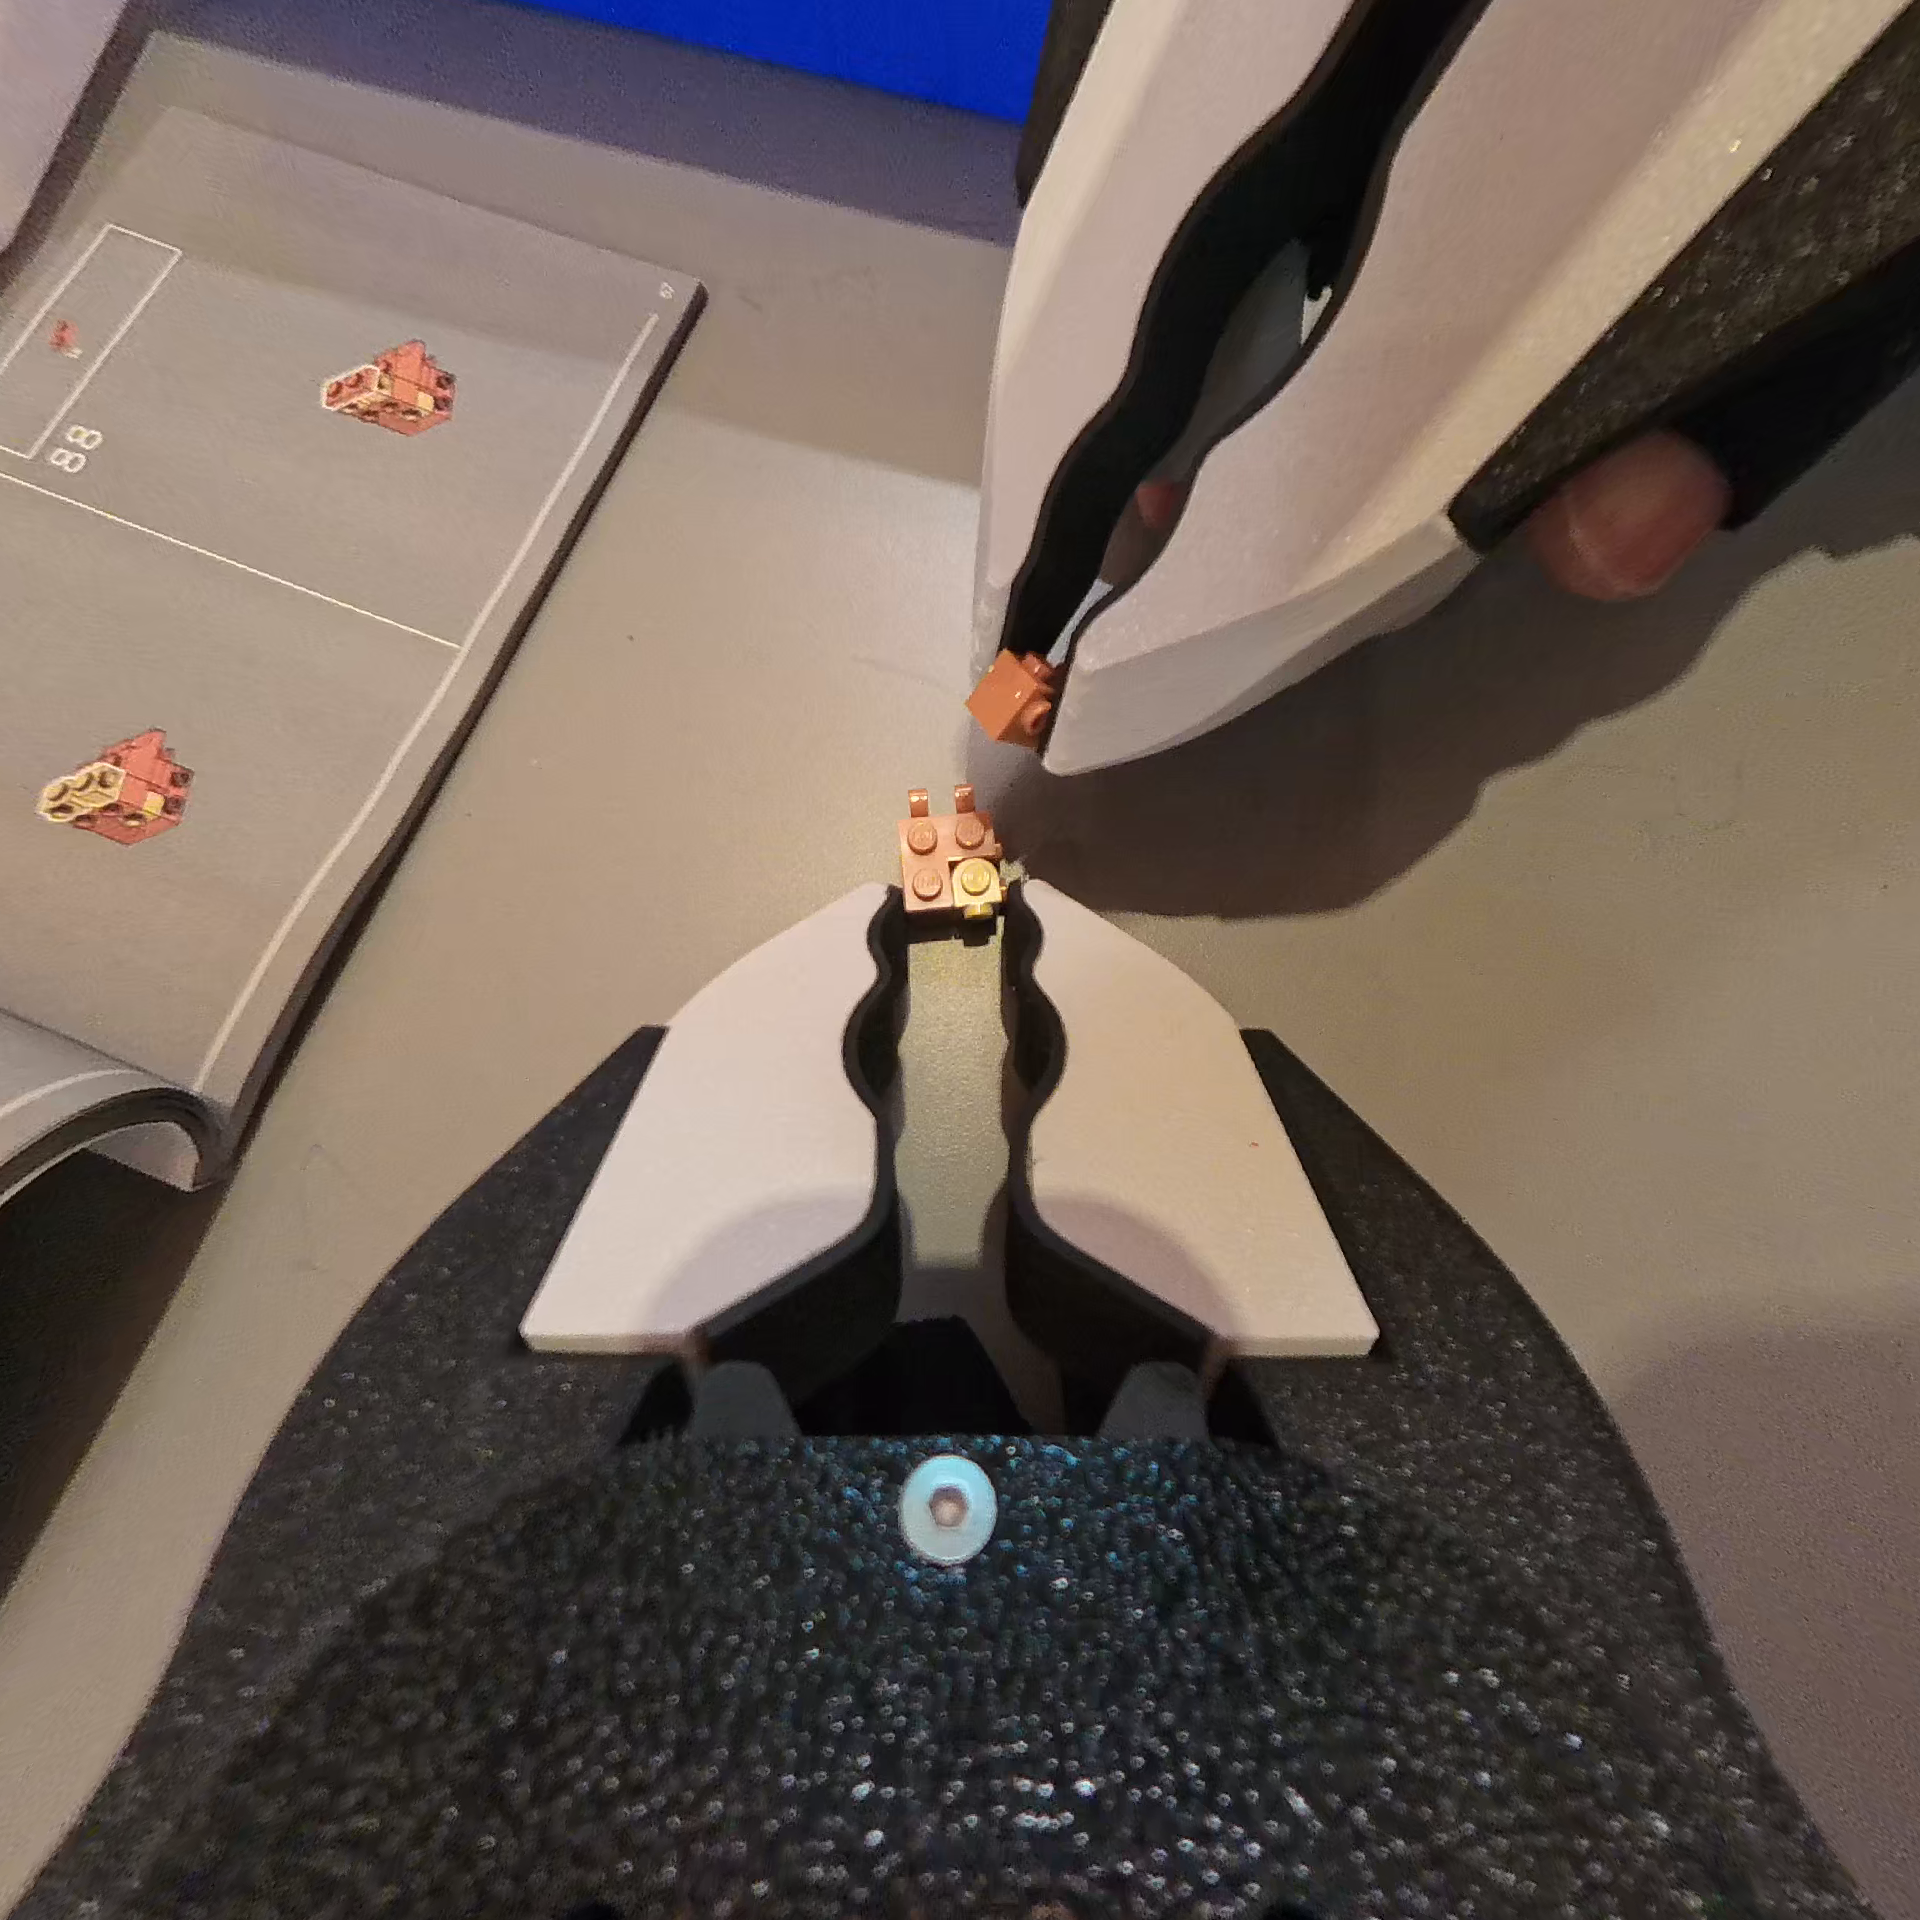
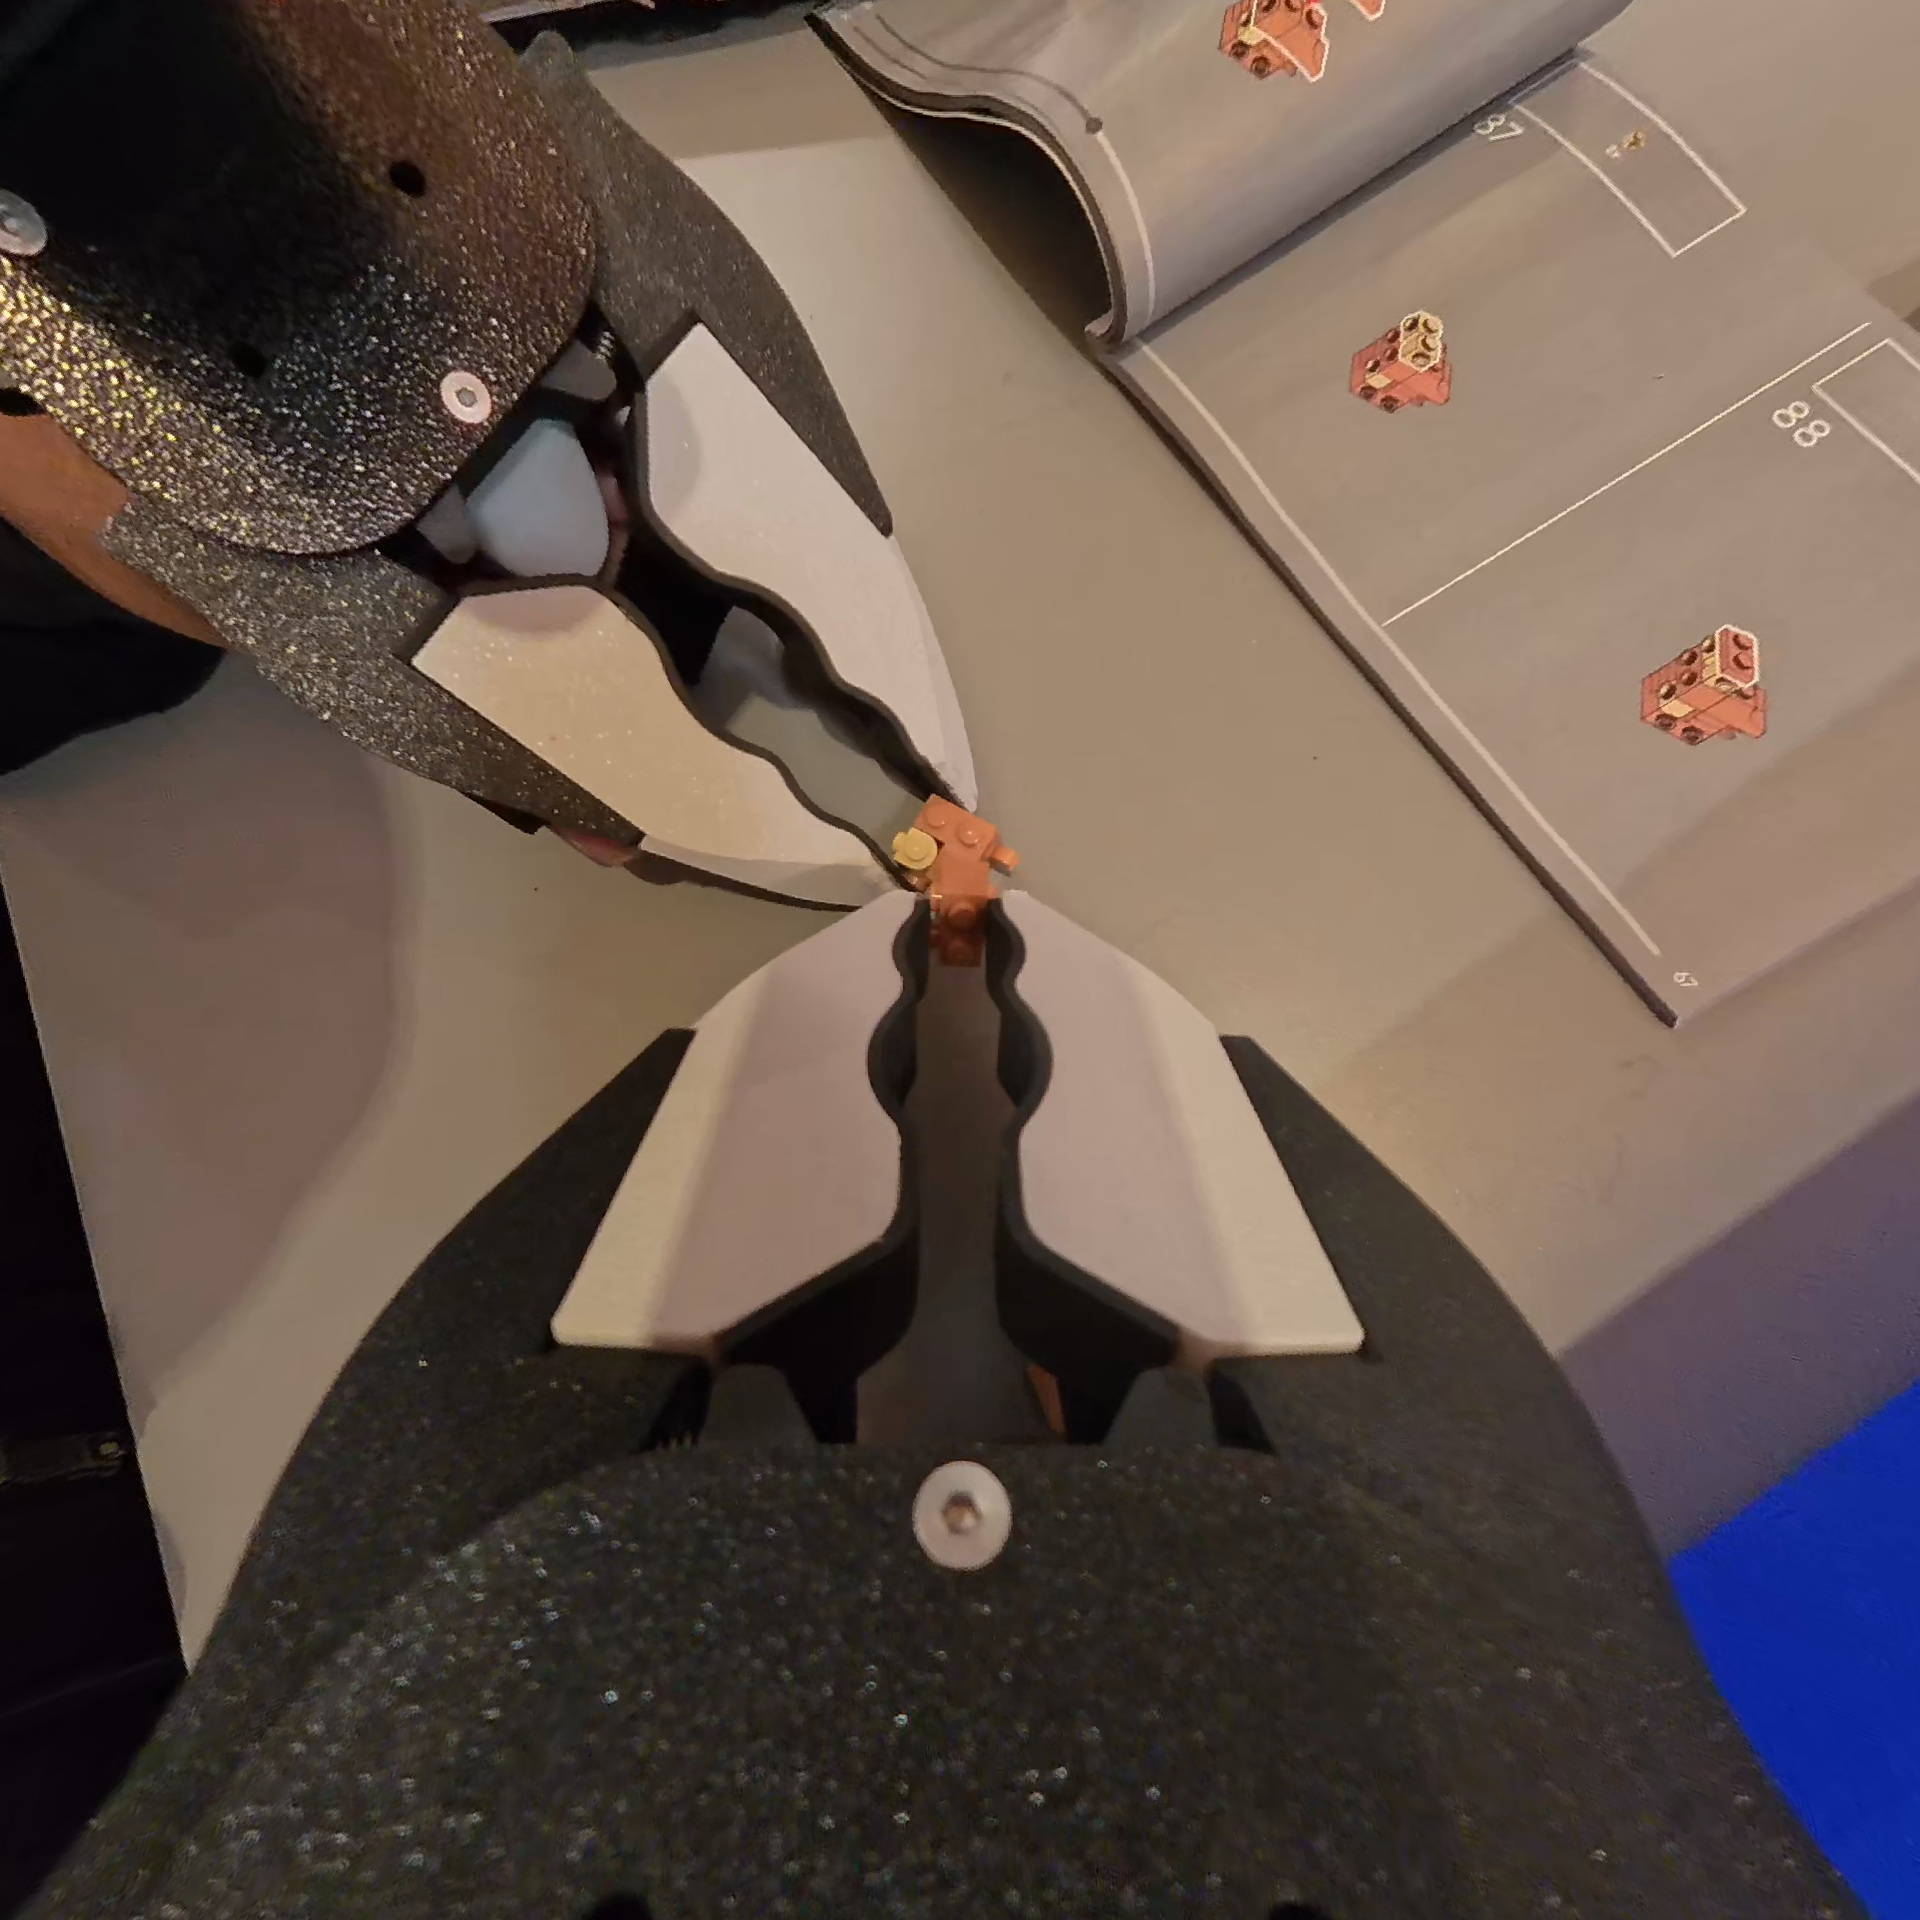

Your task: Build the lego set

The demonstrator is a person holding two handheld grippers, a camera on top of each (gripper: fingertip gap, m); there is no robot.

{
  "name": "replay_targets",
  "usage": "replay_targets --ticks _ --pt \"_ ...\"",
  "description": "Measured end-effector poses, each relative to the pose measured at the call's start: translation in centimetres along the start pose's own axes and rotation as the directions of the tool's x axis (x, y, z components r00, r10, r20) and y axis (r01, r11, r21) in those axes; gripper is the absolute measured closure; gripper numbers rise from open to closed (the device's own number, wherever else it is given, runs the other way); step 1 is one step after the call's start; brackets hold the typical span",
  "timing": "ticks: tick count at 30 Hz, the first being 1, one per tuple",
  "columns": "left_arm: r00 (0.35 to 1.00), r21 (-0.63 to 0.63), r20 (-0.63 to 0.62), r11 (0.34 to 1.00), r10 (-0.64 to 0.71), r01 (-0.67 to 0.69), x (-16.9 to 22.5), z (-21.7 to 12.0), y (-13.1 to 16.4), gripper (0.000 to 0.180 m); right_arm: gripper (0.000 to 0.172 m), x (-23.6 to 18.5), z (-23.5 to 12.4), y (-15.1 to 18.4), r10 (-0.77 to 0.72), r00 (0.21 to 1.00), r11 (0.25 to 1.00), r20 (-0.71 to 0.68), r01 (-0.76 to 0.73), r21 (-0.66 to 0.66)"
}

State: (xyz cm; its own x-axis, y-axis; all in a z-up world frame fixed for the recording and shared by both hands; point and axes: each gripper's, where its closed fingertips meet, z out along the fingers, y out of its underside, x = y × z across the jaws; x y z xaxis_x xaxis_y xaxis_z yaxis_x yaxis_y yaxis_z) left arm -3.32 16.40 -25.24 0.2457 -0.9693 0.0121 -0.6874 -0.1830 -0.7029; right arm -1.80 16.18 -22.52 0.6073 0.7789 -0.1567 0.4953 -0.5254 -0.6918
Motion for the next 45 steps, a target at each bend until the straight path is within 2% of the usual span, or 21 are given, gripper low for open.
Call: replay_targets --ticks 26,30,32,39,45 --pt "1.0 -0.001 -0.02 1.0 0.01 -0.01 0.0 -0.4 0.4 0.152 0.162 0.3 -0.2 0.1 0.001 1.0 1.0 0.003 -0.001 -0.001" --pt "1.0 0.0 -0.011 1.0 0.018 -0.018 0.0 -0.2 0.3 0.155 0.162 0.1 -0.1 0.0 -0.008 1.0 1.0 0.012 0.008 0.001" --pt "1.0 0.002 -0.02 1.0 0.02 -0.02 0.2 -0.2 0.2 0.165 0.162 -0.1 -0.1 0.0 -0.02 1.0 1.0 0.019 0.02 0.004" --pt "0.995 0.004 -0.01 0.995 0.102 -0.102 0.8 -0.1 -0.1 0.165 0.162 -0.5 0.2 0.3 -0.081 0.996 0.997 0.024 0.082 -0.008" --pt "0.99 0.007 0.036 0.99 0.139 -0.139 0.4 -0.5 -0.5 0.165 0.162 -0.6 0.3 0.3 -0.057 0.998 0.998 0.031 0.058 -0.021"
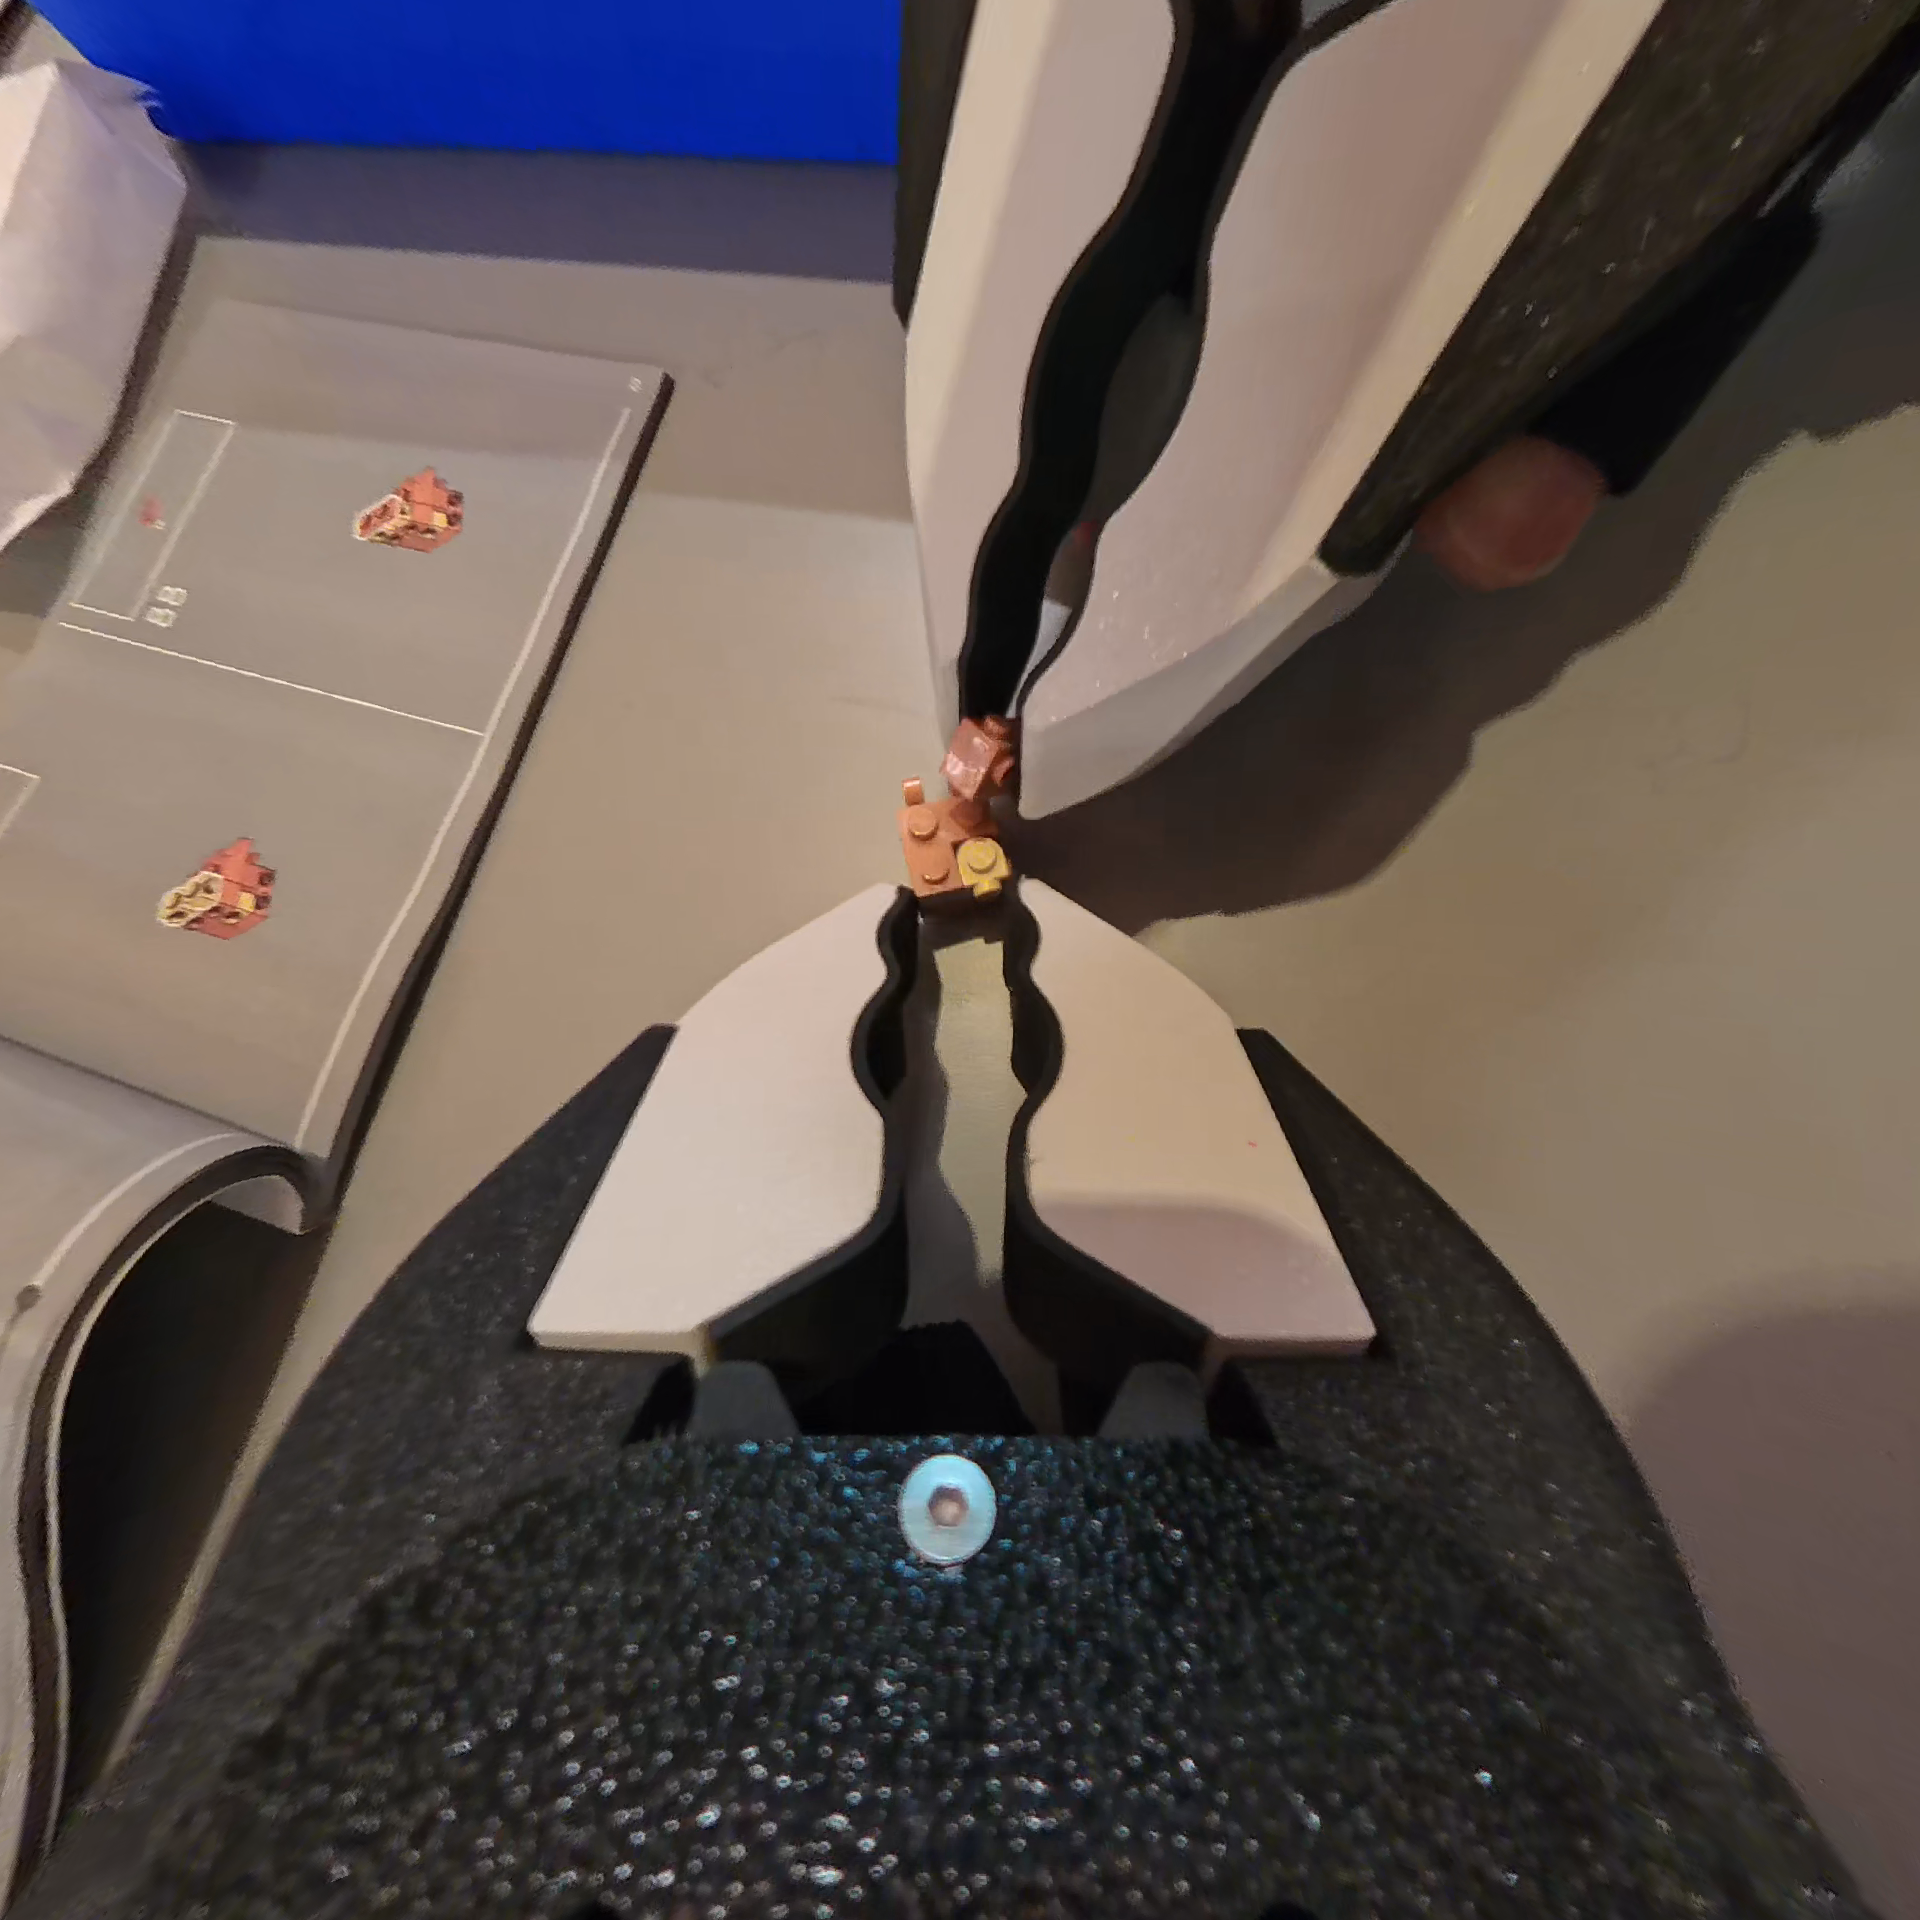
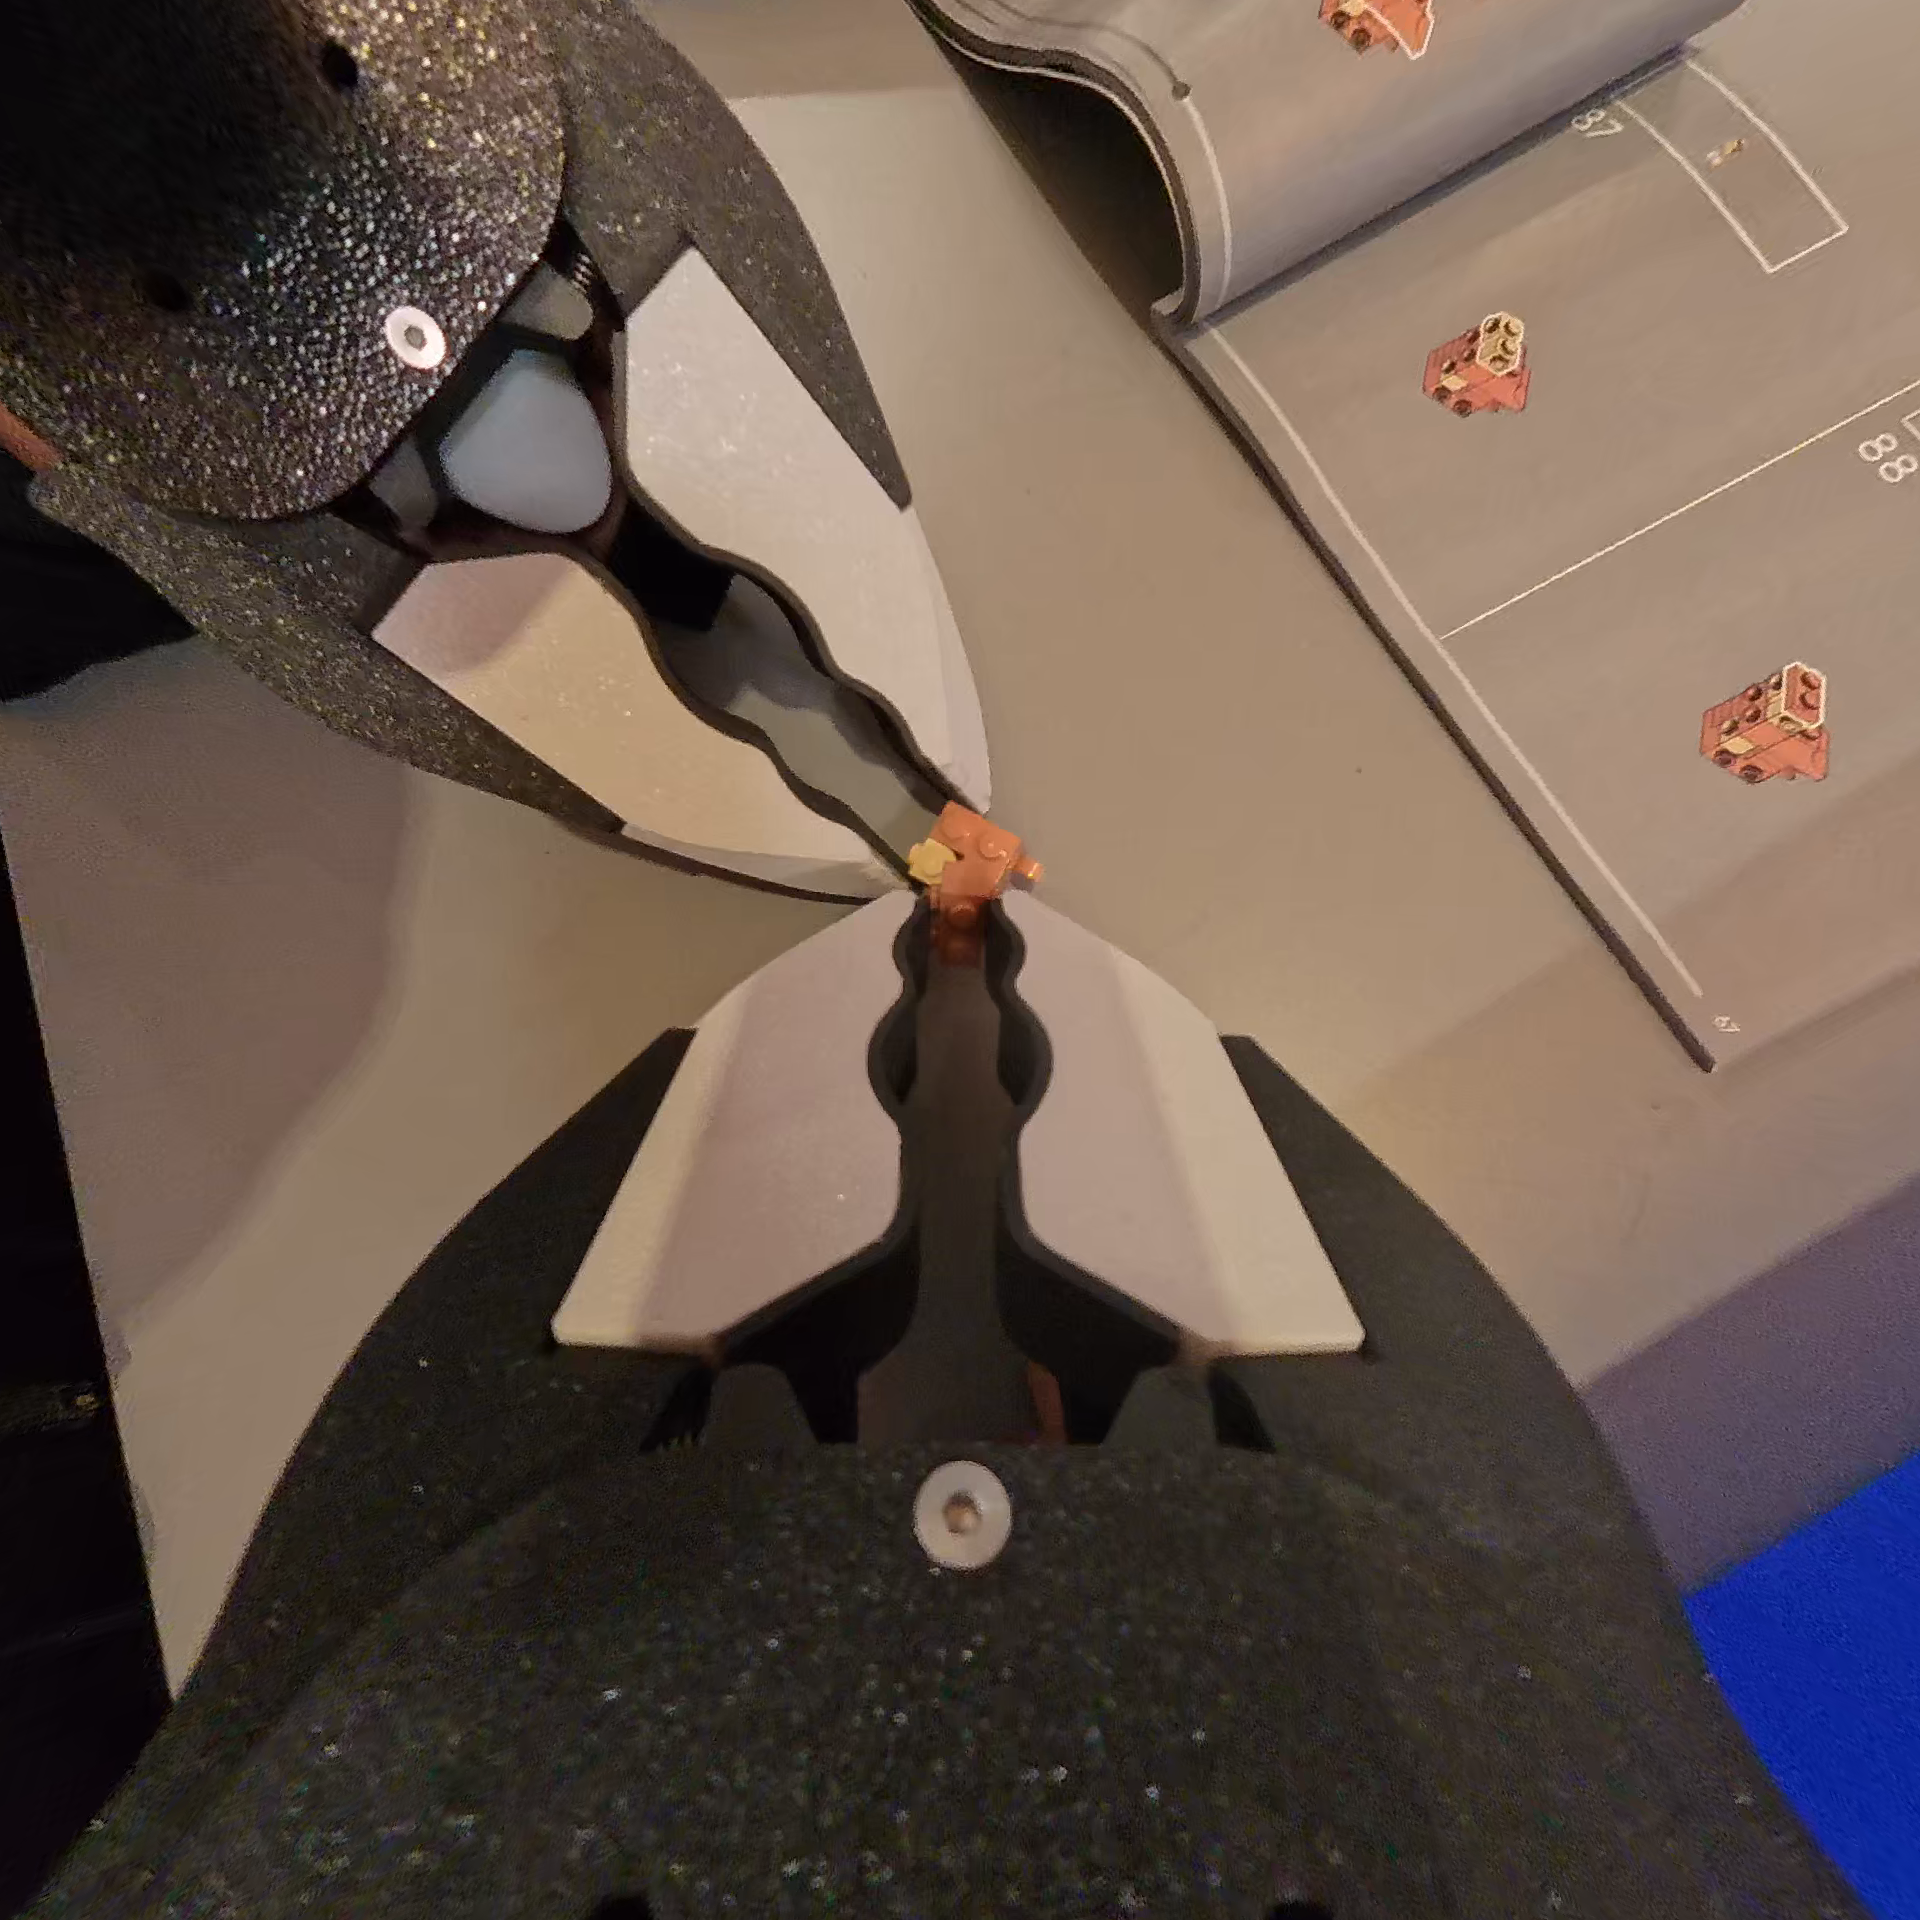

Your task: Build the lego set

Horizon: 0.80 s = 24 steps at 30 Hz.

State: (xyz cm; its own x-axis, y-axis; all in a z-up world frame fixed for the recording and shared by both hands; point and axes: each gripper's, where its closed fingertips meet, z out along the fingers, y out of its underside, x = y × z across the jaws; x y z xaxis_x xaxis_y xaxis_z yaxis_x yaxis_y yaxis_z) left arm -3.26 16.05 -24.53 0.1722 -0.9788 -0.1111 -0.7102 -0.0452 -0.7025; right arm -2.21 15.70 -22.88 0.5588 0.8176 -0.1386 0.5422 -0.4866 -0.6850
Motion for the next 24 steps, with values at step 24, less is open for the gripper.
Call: replay_targets --ticks 24 --pt "0.986 0.036 0.163 0.999 0.024 -0.03 -1.1 0.2 -0.4 0.166 0.162 0.3 0.5 -0.9 0.051 0.995 0.998 -0.082 -0.053 -0.022"
